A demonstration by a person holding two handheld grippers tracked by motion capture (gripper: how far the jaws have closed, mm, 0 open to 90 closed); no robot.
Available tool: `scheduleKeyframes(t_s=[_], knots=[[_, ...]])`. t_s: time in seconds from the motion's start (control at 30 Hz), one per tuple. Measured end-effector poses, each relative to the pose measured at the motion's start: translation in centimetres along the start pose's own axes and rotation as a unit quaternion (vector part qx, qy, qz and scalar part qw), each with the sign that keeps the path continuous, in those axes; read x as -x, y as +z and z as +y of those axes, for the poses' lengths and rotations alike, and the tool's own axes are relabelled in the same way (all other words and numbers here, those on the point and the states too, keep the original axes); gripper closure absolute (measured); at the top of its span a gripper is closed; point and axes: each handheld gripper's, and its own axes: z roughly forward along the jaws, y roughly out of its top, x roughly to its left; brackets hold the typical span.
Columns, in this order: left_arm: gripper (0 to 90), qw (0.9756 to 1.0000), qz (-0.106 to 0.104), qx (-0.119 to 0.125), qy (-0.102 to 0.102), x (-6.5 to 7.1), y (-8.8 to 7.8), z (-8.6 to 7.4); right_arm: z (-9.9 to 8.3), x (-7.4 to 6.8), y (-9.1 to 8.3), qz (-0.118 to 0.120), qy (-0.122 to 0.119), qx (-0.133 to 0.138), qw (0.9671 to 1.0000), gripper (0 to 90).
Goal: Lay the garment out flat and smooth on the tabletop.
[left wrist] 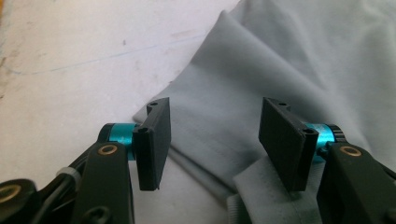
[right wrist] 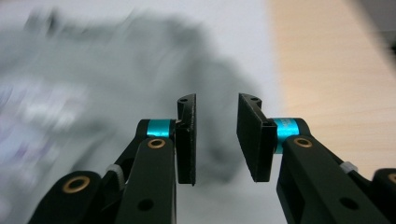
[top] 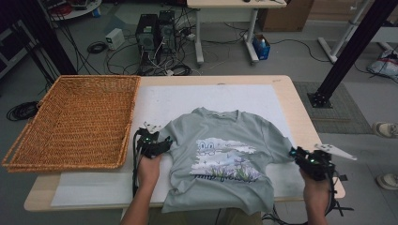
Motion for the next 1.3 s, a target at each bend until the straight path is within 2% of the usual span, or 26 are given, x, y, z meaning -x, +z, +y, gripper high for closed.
scheduleKeyframes(t_s=[0.03, 0.07, 0.17, 0.27, 0.33, 0.4, 0.43, 0.5, 0.63, 0.7, 0.73, 0.77, 0.8, 0.83, 0.87, 0.9, 0.93, 0.97, 1.0, 1.07, 1.1, 1.13, 1.17, 1.23, 1.27, 1.3], knots=[[48.0, 1.0, 0.0, 0.0, 0.0, 0.0, 0.0, 0.0, 0.7, 0.9, 0.6, -0.016, 0.005, -0.009, 0.9998, 68.0], [55.8, 0.9999, 0.008, -0.001, 0.011, 0.0, 0.0, -0.1, 1.1, 1.4, 1.3, -0.027, 0.001, -0.026, 0.9993, 67.7], [83.9, 0.9998, 0.013, -0.008, 0.007, -0.1, -0.5, -0.2, 1.5, 1.4, 4.1, -0.025, -0.015, -0.076, 0.9967, 66.8], [86.1, 0.9999, 0.012, -0.011, 0.006, 0.0, -1.3, -0.7, 1.2, -0.4, 6.0, -0.016, -0.053, -0.101, 0.9934, 65.7], [86.3, 0.9998, 0.014, -0.011, 0.002, 0.0, -1.9, -1.1, 0.8, -1.4, 6.9, -0.016, -0.058, -0.108, 0.9923, 64.4], [86.4, 0.9998, 0.016, -0.007, -0.005, 0.0, -2.6, -1.7, 0.6, -1.8, 7.0, -0.016, -0.061, -0.098, 0.9931, 74.6], [86.4, 0.9998, 0.014, -0.006, -0.008, 0.0, -2.8, -2.0, 0.5, -1.8, 6.9, 0.001, -0.069, -0.098, 0.9928, 85.0], [86.3, 0.9999, 0.011, -0.003, -0.003, 0.2, -3.4, -2.4, 0.4, -2.1, 6.2, -0.006, -0.104, -0.099, 0.9896, 87.1], [86.3, 0.9999, 0.006, 0.0, 0.012, 0.9, -4.2, -2.6, -0.3, -2.0, 1.9, -0.036, -0.102, -0.06, 0.9923, 87.5], [86.3, 0.9999, 0.006, 0.005, 0.015, 1.2, -4.6, -2.5, -1.0, -2.2, -0.3, -0.055, -0.111, -0.065, 0.9901, 87.1], [86.3, 0.9999, 0.004, 0.007, 0.014, 1.3, -4.8, -2.5, -1.4, -2.2, -1.1, -0.05, -0.104, -0.08, 0.9901, 85.0], [86.2, 0.9999, 0.004, 0.007, 0.014, 1.3, -4.8, -2.5, -1.4, -2.2, -1.1, -0.05, -0.104, -0.08, 0.9901, 85.0], [86.2, 0.9998, 0.001, 0.008, 0.019, 1.5, -5.1, -2.4, -1.7, -2.1, -2.0, -0.033, -0.099, -0.095, 0.99, 76.4], [85.8, 0.9998, 0.001, 0.008, 0.019, 1.5, -5.1, -2.4, -1.7, -2.1, -2.0, -0.033, -0.099, -0.095, 0.99, 76.4], [83.7, 0.9998, 0.0, 0.008, 0.018, 1.5, -5.2, -2.0, -1.2, -1.5, -3.0, -0.035, -0.077, -0.072, 0.9938, 62.6], [76.3, 0.9998, 0.0, 0.008, 0.018, 1.5, -5.2, -2.0, -1.2, -1.5, -3.0, -0.035, -0.077, -0.072, 0.9938, 62.6], [68.8, 0.9999, 0.0, 0.01, 0.011, 1.3, -5.2, -1.4, 0.2, -0.7, -3.6, -0.038, -0.053, -0.044, 0.9969, 59.4], [64.2, 0.9999, 0.0, 0.01, 0.011, 1.3, -5.2, -1.4, 0.2, -0.7, -3.6, -0.038, -0.053, -0.044, 0.9969, 59.4], [62.5, 0.9999, 0.001, 0.015, 0.009, 1.1, -5.3, -0.5, 1.5, -0.3, -2.9, -0.037, -0.052, -0.037, 0.9973, 57.4], [56.8, 0.9999, -0.001, 0.013, 0.008, 1.1, -5.2, 0.5, 2.8, -0.2, -0.2, -0.018, -0.062, -0.067, 0.9957, 56.2], [56.2, 0.9999, -0.001, 0.013, 0.008, 1.1, -5.2, 0.5, 2.8, -0.2, -0.2, -0.018, -0.062, -0.067, 0.9957, 56.2], [55.7, 0.9998, 0.0, 0.014, 0.013, 1.0, -5.0, 1.4, 2.9, -0.6, 3.1, -0.006, -0.078, -0.125, 0.9891, 56.3], [55.5, 0.9998, -0.003, 0.013, 0.015, 1.0, -4.8, 1.9, 2.6, -0.7, 4.6, 0.009, -0.078, -0.148, 0.9859, 57.5], [51.6, 0.9997, -0.005, 0.013, 0.02, 1.0, -4.6, 2.3, 1.8, -1.2, 6.3, 0.015, -0.106, -0.177, 0.9783, 69.1], [51.1, 0.9994, -0.011, 0.01, 0.03, 0.9, -4.0, 3.2, 1.6, -1.4, 6.2, 0.013, -0.119, -0.164, 0.9792, 84.3], [50.7, 0.9993, -0.013, 0.012, 0.032, 0.8, -3.7, 3.6, 1.5, -1.5, 5.9, 0.014, -0.127, -0.167, 0.9776, 89.1]])
